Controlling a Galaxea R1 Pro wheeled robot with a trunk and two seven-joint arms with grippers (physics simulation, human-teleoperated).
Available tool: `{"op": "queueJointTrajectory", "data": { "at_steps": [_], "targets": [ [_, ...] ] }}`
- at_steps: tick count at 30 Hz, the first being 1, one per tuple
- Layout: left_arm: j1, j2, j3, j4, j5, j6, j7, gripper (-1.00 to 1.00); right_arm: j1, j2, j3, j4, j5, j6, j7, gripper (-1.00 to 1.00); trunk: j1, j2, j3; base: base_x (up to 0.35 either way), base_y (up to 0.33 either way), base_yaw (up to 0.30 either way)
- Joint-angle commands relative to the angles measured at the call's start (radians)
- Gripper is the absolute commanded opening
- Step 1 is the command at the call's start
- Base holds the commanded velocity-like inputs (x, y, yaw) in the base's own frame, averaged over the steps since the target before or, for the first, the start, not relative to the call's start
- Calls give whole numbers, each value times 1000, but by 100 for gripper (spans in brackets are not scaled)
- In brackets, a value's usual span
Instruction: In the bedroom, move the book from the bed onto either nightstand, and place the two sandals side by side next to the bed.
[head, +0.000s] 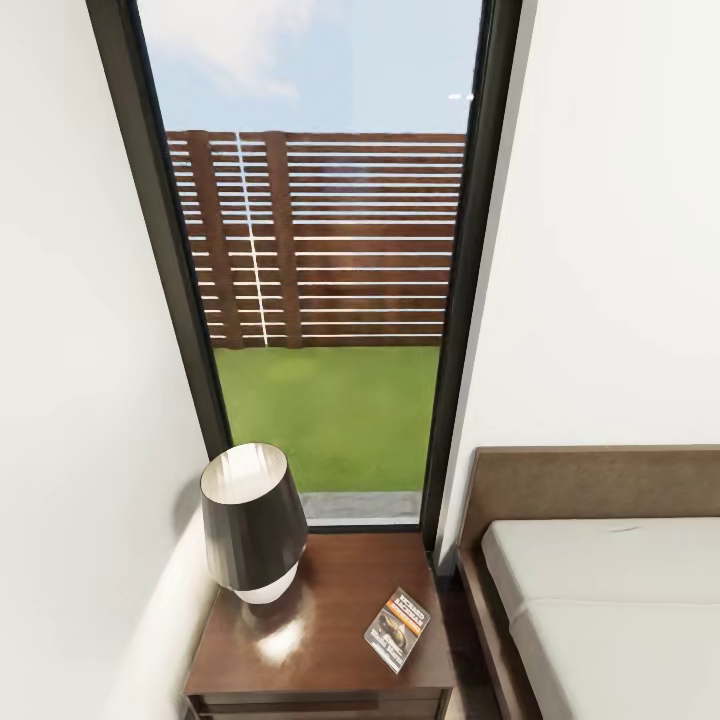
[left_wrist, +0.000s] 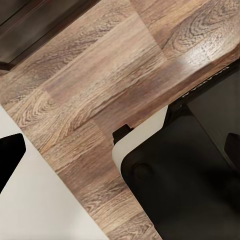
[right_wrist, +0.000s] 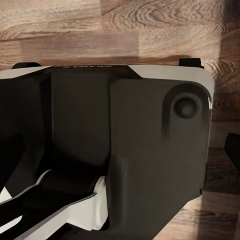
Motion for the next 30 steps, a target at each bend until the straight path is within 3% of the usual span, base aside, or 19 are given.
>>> {"op": "queueJointTrajectory", "data": {
  "at_steps": [1, 30],
  "targets": [
    [-1, 0, -7, 0, 0, -2, 0, 100, 0, 0, -8, -2, 5, 7, 4, 100, 1, -2, -2, 0, 0, 0],
    [-1, 0, -7, 0, 1, -2, 0, 100, 0, 0, -8, -2, 5, 7, 4, 100, 1, -2, -2, 0, 0, 0]
  ]
}}
